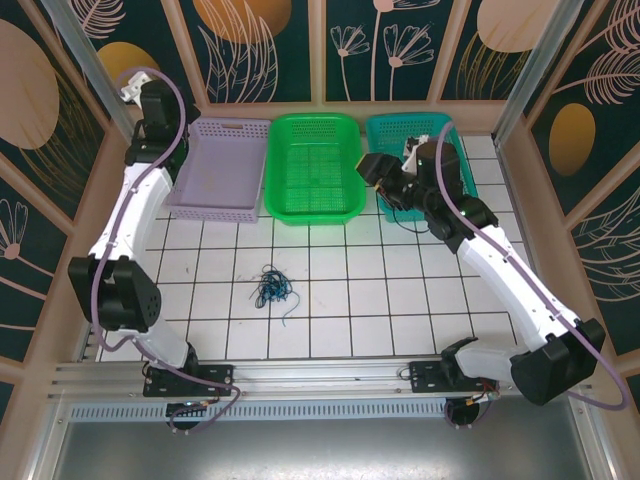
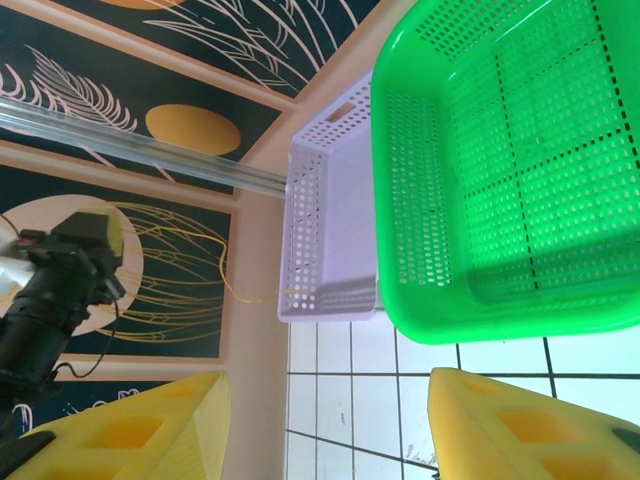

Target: Untangle the cables

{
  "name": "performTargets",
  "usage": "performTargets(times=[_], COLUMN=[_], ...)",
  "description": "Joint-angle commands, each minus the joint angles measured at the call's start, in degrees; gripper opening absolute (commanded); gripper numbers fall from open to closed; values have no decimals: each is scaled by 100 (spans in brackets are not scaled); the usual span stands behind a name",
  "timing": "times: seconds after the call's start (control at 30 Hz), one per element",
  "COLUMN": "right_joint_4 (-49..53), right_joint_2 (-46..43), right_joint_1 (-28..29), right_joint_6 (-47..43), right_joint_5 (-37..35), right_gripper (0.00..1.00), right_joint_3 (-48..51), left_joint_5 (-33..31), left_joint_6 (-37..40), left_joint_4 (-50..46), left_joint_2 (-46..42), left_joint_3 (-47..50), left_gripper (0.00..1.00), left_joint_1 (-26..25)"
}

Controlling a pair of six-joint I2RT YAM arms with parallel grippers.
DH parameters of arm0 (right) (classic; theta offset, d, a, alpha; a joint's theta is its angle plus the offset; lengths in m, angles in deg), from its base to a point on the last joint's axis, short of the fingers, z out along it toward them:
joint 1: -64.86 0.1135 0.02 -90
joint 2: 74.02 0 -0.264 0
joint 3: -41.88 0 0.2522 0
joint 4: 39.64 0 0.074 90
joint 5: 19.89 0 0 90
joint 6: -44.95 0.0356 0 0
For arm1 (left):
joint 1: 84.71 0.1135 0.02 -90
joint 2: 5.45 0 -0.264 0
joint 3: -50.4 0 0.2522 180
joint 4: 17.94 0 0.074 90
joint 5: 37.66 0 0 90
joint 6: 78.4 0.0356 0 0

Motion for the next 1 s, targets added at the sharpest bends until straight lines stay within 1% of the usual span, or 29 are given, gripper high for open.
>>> performTargets(times=[0.0, 0.23, 0.27, 0.33, 0.4, 0.5, 0.7, 0.8, 0.87, 0.9, 0.93, 0.97], right_joint_4=[-68, -93, -106, -135, -150, -158, -142, -137, -138, -141, -142, -142], right_joint_2=[-213, -252, -260, -268, -277, -296, -391, -422, -443, -451, -454, -468], right_joint_1=[48, 57, 69, 66, 75, 75, 84, 84, 83, 83, 77, 86], right_joint_6=[-95, -56, -47, -43, -47, -44, -25, -15, -17, -6, -10, -8], right_joint_5=[117, 115, 112, 118, 127, 122, 72, 60, 47, 40, 36, 39], right_gripper=[55, 54, 54, 54, 54, 54, 54, 54, 54, 54, 54, 54], right_joint_3=[130, 291, 312, 347, 387, 449, 566, 611, 621, 621, 630, 640], left_joint_5=[455, 473, 537, 860, 1290, 1623, 1845, 1831, 1796, 1785, 1797, 1829], left_joint_6=[235, 212, 123, -133, -529, -1076, -1582, -1656, -1645, -1641, -1648, -1671], left_joint_4=[-139, -241, -210, -70, 244, 613, 613, 592, 576, 622, 690, 787], left_joint_2=[129, 887, 1021, 1312, 1616, 2042, 2763, 2846, 2794, 2720, 2646, 2540], left_joint_3=[56, -249, -358, -574, -795, -1157, -2160, -2205, -2009, -1791, -1564, -1258], left_gripper=[0, 0, 0, 0, 0, 0, 0, 0, 0, 1, 7, 18], left_joint_1=[25, 227, 288, 431, 575, 688, 710, 711, 715, 711, 715, 711])
